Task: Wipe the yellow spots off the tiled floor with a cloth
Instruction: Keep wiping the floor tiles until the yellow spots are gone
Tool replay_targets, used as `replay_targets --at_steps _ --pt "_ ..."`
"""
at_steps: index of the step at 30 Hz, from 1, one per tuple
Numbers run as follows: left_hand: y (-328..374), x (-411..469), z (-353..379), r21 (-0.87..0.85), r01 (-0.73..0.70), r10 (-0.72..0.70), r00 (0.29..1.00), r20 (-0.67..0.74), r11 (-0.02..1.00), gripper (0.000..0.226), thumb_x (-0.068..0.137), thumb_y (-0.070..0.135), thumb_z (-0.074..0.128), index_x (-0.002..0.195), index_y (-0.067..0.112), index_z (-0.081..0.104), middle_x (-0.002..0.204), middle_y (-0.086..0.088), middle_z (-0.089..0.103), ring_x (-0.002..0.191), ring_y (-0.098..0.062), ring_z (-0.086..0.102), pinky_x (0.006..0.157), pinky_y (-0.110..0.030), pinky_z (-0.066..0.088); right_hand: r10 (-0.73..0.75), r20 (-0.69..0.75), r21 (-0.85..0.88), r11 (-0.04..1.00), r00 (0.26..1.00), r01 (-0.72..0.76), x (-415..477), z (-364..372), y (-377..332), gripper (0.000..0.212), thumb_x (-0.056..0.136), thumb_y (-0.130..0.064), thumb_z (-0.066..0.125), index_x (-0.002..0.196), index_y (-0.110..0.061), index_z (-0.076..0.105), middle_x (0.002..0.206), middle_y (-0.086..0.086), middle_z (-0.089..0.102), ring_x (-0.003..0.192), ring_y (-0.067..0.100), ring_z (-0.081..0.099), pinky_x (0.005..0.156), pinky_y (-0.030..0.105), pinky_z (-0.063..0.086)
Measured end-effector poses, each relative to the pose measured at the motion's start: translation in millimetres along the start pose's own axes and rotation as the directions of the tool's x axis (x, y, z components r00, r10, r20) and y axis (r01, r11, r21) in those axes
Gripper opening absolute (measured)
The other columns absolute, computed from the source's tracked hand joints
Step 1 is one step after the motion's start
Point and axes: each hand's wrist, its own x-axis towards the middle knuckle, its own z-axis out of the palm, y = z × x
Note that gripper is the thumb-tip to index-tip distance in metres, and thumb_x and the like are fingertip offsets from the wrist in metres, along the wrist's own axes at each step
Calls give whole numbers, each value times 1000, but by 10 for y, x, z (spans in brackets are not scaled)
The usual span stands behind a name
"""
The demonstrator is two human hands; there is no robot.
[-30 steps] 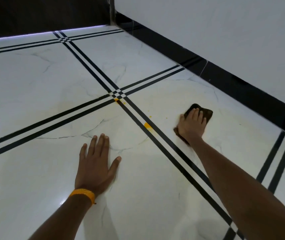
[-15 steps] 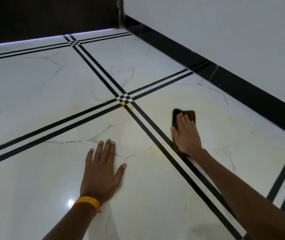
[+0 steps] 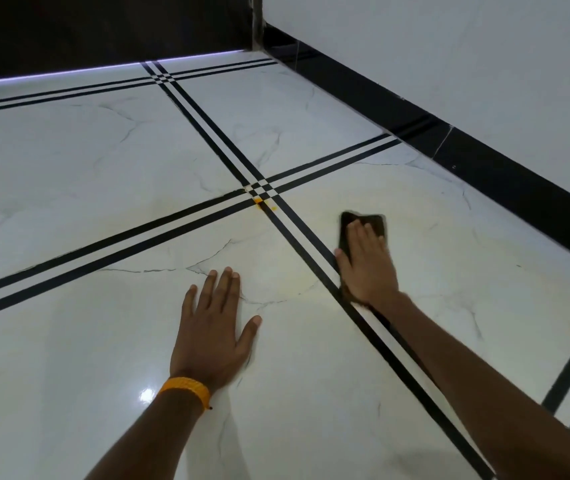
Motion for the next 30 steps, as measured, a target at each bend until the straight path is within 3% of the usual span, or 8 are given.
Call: replay_targets --at_steps 4,6,9,14,18,23,27,30 --pt "-1 -17 5 -18 6 -5 1000 10 1000 80 96 65 13 160 17 6 167 -1 3 154 -18 -3 125 -48 5 321 -18 40 947 947 -320 312 39 -536 72 105 -48 15 160 -3 8 169 14 9 157 30 5 126 50 5" --pt "5 -3 -17 -5 13 -13 1000 1 1000 80 95 65 11 160 17 5 167 -1 3 154 -18 -4 125 -47 5 70 -29 45 997 997 -69 26 121 -978 71 105 -49 13 161 -5 8 169 12 9 157 28 4 127 48 6" --pt "-1 11 -37 14 21 -20 1000 -2 1000 80 95 65 11 160 17 8 167 -2 6 154 -20 0 125 -48 7 -320 47 81 945 946 316 -581 136 -956 69 104 -51 15 162 -13 11 169 2 9 157 21 4 127 44 6" --pt "9 14 -29 -3 15 -15 1000 -8 1000 80 95 63 13 160 16 9 167 -1 7 155 -19 1 125 -48 7 156 -82 15 988 984 -156 -489 135 -272 80 97 -53 11 159 -5 23 166 12 24 154 30 18 125 48 15" --pt "55 -47 -47 -44 16 -15 999 31 999 80 93 62 16 159 17 14 166 0 9 155 -19 4 125 -45 6 -14 -7 -3 1000 1000 14 -501 154 -226 79 98 -57 7 161 -10 13 169 6 13 157 24 7 127 43 7" --pt "-369 252 -389 -45 6 -8 999 -36 999 63 87 50 38 136 13 51 139 -7 54 131 -33 49 104 -41 38 -73 -12 19 997 997 74 -422 67 -85 77 100 -58 8 162 -14 11 170 1 10 157 18 3 128 42 5" --pt "-766 421 -385 72 129 -131 991 30 989 87 90 67 10 159 15 13 167 -8 12 154 -27 8 123 -48 11 -36 6 18 999 999 35 -317 57 -24 74 101 -56 12 162 -13 10 170 4 11 157 21 4 127 42 4" --pt "-770 396 -261 74 109 -109 994 -11 991 82 92 67 2 160 21 3 168 -2 0 155 -21 -3 125 -49 4 40 -27 -19 999 999 -40 42 -28 135 70 106 -50 20 161 -7 12 169 10 13 156 27 8 127 47 7"
